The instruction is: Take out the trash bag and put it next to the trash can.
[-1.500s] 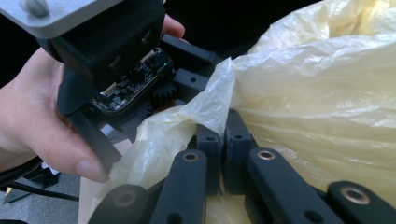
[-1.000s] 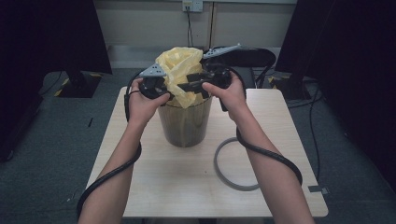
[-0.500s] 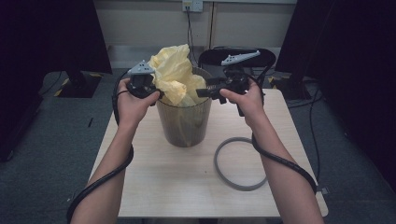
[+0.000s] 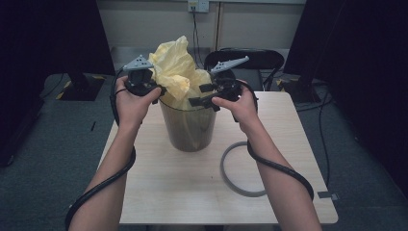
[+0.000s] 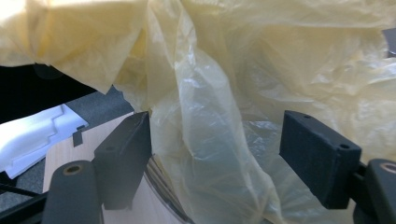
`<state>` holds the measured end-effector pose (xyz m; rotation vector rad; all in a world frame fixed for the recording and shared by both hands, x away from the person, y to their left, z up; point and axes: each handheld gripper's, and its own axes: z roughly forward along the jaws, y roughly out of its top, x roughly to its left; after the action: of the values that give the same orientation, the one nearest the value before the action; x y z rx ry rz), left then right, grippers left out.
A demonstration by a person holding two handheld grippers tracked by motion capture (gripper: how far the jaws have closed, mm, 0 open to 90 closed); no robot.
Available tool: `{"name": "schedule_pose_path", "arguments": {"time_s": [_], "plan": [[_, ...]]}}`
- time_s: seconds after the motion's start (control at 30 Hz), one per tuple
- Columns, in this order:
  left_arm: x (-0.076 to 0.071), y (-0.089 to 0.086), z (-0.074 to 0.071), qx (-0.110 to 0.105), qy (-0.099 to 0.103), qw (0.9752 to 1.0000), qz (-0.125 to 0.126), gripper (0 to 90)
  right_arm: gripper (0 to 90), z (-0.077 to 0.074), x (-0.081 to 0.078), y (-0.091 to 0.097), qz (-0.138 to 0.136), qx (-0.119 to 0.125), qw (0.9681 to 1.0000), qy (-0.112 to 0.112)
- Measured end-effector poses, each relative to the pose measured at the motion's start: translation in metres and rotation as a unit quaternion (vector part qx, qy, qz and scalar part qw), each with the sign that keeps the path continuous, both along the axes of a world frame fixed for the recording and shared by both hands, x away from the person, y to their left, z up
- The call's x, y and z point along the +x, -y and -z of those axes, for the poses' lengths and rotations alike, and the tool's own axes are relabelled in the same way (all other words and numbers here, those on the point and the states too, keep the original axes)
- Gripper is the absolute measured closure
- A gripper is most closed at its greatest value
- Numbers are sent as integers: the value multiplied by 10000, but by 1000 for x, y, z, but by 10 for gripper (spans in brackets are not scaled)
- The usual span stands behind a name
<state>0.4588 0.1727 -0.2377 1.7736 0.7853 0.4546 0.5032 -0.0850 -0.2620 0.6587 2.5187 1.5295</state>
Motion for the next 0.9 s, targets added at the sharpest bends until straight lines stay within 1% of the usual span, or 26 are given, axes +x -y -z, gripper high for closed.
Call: {"name": "schedule_pose_path", "arguments": {"time_s": [0.1,0.17,0.2,0.27,0.33,0.4,0.47,0.5,0.57,0.6,0.63,0.67,0.7,0.73,0.77,0.8,0.83,0.9], "plan": [[0,0,-3,-69,11,10000,-3,887,246,2,1,-4,6,-48,10000,-12],[0,0,-5,-90,-2,10000,-18,887,242,4,3,-5,55,-111,9999,9],[0,0,-6,-121,-15,9999,0,887,247,5,3,-6,79,-102,9999,8],[0,1,-7,-104,-12,9999,45,887,271,6,5,-6,183,-104,9998,1],[0,0,-7,-112,-25,9999,93,887,382,7,7,-5,139,-95,9999,8],[0,0,-6,-121,-52,9999,109,887,441,8,8,-5,185,-74,9998,1],[0,0,-6,-131,-84,9998,117,887,529,8,8,-4,173,-69,9998,-7],[0,0,-6,-123,-102,9998,132,887,556,8,9,-5,179,-76,9998,-16],[0,0,-6,-77,-103,9998,169,887,649,8,9,-5,153,-100,9998,-6],[-1,0,-7,-63,-114,9997,198,887,665,8,9,-6,143,-122,9998,-2],[-1,0,-7,-34,-125,9997,213,887,721,8,9,-6,174,-151,9997,-21],[-1,0,-6,7,-150,9996,224,887,762,9,9,-6,145,-157,9997,-83],[-2,0,-6,25,-163,9996,225,887,785,10,10,-6,104,-199,9996,-168],[-2,0,-6,43,-179,9995,238,888,816,11,10,-6,164,-266,9994,-147],[-3,0,-6,82,-189,9995,260,887,842,11,10,-6,196,-267,9993,-174],[-3,-1,-6,100,-201,9993,296,888,870,11,10,-4,195,-195,9994,-219],[-4,-1,-6,125,-199,9992,313,888,888,10,10,-3,262,-131,9993,-223],[-5,-1,-7,200,-209,9989,359,888,897,9,10,0,291,-72,9994,-190]]}}
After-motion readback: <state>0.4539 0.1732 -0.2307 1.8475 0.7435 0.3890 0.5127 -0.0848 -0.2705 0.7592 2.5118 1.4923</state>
